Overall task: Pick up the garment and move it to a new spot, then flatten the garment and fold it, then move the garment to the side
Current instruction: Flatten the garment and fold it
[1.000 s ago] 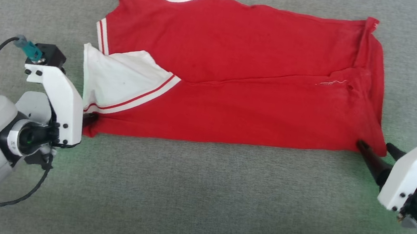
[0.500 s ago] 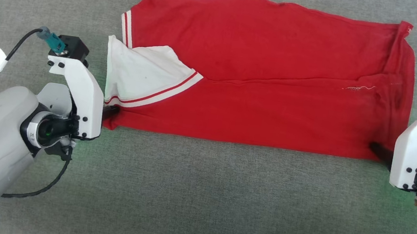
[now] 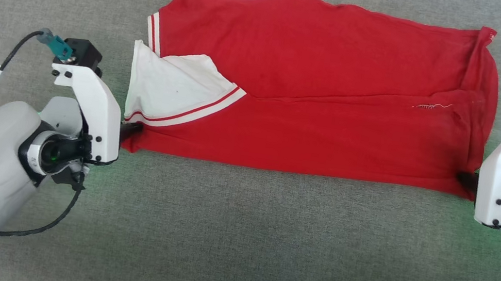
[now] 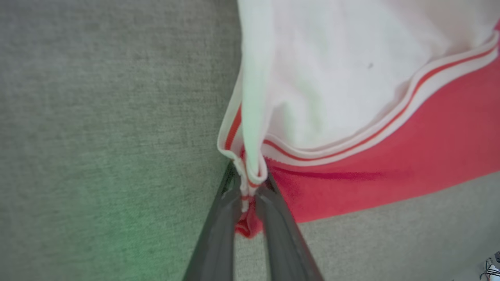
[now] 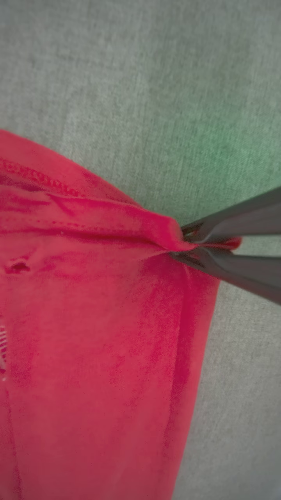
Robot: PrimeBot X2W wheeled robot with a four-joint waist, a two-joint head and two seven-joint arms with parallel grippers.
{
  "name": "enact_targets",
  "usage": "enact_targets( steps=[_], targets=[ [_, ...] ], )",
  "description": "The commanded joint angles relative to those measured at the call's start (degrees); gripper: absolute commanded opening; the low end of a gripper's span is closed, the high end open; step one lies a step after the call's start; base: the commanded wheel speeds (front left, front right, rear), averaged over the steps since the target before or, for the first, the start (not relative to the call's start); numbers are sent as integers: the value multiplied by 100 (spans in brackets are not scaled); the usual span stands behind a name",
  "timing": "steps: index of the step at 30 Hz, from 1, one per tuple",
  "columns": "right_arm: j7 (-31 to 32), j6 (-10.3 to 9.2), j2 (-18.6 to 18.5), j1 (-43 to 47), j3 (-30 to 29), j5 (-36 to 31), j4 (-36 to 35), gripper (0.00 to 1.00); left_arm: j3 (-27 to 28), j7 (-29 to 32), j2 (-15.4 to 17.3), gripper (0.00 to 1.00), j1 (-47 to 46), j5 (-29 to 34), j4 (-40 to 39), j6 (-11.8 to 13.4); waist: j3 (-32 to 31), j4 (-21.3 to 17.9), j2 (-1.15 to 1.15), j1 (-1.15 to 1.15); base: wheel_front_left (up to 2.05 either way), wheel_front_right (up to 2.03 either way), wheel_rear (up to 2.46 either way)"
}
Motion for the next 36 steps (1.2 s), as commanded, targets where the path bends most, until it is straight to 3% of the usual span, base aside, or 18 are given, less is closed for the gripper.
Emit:
enact_targets(
  steps=[1, 7, 18, 24, 29, 31, 32, 33, 34, 35, 36],
  targets=[
    [68, -13, -24, 145, 32, 31, 49, 0, -46, 20, -75, 0, 146, 7, 9, 60, -16, -9, 0, 0, 0, 0, 0],
    [414, -13, -324, 355, -43, 382, -649, 0, 60, 121, 549, 0, 249, 26, -1011, 505, -80, -2, 0, 0, 0, 0, 0],
    [1212, -13, -334, 984, -485, 686, -1726, 0, 200, 143, 1493, 0, 870, -149, -2926, 1479, -125, 9, 0, 0, 0, 0, 0],
    [1525, -13, -200, 1473, -714, 735, -2208, 0, 181, 67, 1776, 0, 1274, -267, -3589, 1883, -78, 13, 0, 0, 0, 0, 0],
    [1361, -13, -29, 1759, -689, 611, -2191, 0, 146, -40, 1710, 0, 1467, -303, -3620, 1973, -41, 17, 0, 0, 0, 0, 0],
    [1244, -13, 28, 1829, -641, 587, -2053, 0, 125, -63, 1630, 19, 1501, -320, -3504, 1939, -41, 13, 0, 0, 0, 0, 0],
    [1150, -13, 51, 1838, -611, 551, -1987, 0, 111, -78, 1594, 38, 1504, -302, -3432, 1911, -43, 10, 0, 0, 0, 0, 0],
    [1040, -13, 58, 1842, -585, 509, -1898, 16, 103, -109, 1549, 49, 1492, -277, -3365, 1869, -49, 7, 0, 0, 0, 0, 0],
    [921, -13, 88, 1848, -553, 476, -1804, 36, 109, -123, 1503, 100, 1480, -273, -3282, 1838, -58, 3, 0, 0, 0, 0, 0],
    [793, -13, 85, 1846, -504, 423, -1733, 82, 104, -143, 1468, 100, 1464, -261, -3212, 1807, -70, 0, 0, 0, 0, 0, 0],
    [686, -13, 80, 1864, -467, 374, -1654, 100, 97, -145, 1441, 100, 1438, -243, -3155, 1771, -81, -1, 0, 0, 0, 0, 0]
  ],
)
